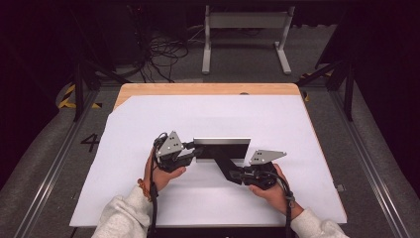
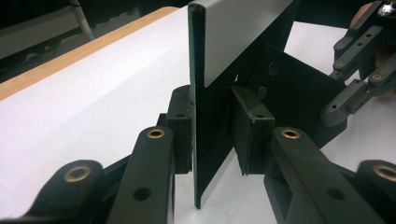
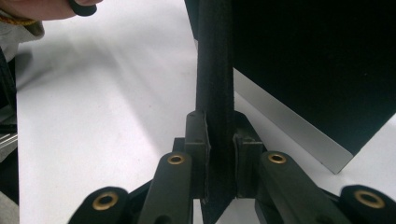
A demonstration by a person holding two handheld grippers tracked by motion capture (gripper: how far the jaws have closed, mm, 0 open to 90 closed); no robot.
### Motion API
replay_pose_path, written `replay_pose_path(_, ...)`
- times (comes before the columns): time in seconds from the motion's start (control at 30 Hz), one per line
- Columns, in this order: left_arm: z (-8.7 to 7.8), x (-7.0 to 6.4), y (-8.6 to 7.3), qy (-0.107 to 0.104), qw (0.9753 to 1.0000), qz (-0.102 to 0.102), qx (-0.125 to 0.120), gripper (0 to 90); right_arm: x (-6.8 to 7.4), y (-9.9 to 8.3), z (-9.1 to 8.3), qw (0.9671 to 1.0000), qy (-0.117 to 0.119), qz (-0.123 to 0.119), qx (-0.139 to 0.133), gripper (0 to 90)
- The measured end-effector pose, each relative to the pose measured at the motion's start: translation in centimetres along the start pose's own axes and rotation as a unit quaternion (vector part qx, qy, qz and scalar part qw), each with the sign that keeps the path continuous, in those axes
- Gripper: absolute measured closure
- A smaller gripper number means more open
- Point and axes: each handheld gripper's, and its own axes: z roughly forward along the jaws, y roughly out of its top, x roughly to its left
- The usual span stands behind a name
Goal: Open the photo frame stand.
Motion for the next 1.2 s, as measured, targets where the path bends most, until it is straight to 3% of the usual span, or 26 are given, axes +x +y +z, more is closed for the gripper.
replay_pose_path(0.13,0.0,-0.3,0.1,-0.001,0.9999,0.014,0.010,70.3,0.1,-0.1,0.0,1.0000,0.000,-0.003,0.005,80.8)
replay_pose_path(0.43,-0.2,-0.5,0.1,-0.006,0.9996,0.024,0.016,70.6,0.4,-0.4,0.0,0.9998,0.002,-0.012,0.013,80.3)
replay_pose_path(0.63,-0.2,-0.6,0.0,-0.009,0.9995,0.025,0.015,70.7,0.7,-0.4,-0.1,0.9994,-0.006,-0.029,0.019,80.3)
replay_pose_path(0.77,-0.4,-0.7,-0.2,-0.013,0.9994,0.028,0.016,70.7,1.0,-0.4,-0.1,0.9978,-0.021,-0.057,0.027,80.3)
replay_pose_path(0.97,-0.5,-1.0,-0.2,-0.016,0.9991,0.034,0.019,70.9,1.0,-0.4,-0.2,0.9976,-0.023,-0.060,0.026,80.3)
replay_pose_path(1.2,-0.4,-0.9,-0.4,-0.018,0.9993,0.027,0.021,70.8,1.1,-0.2,-0.7,0.9974,-0.025,-0.065,0.020,77.7)
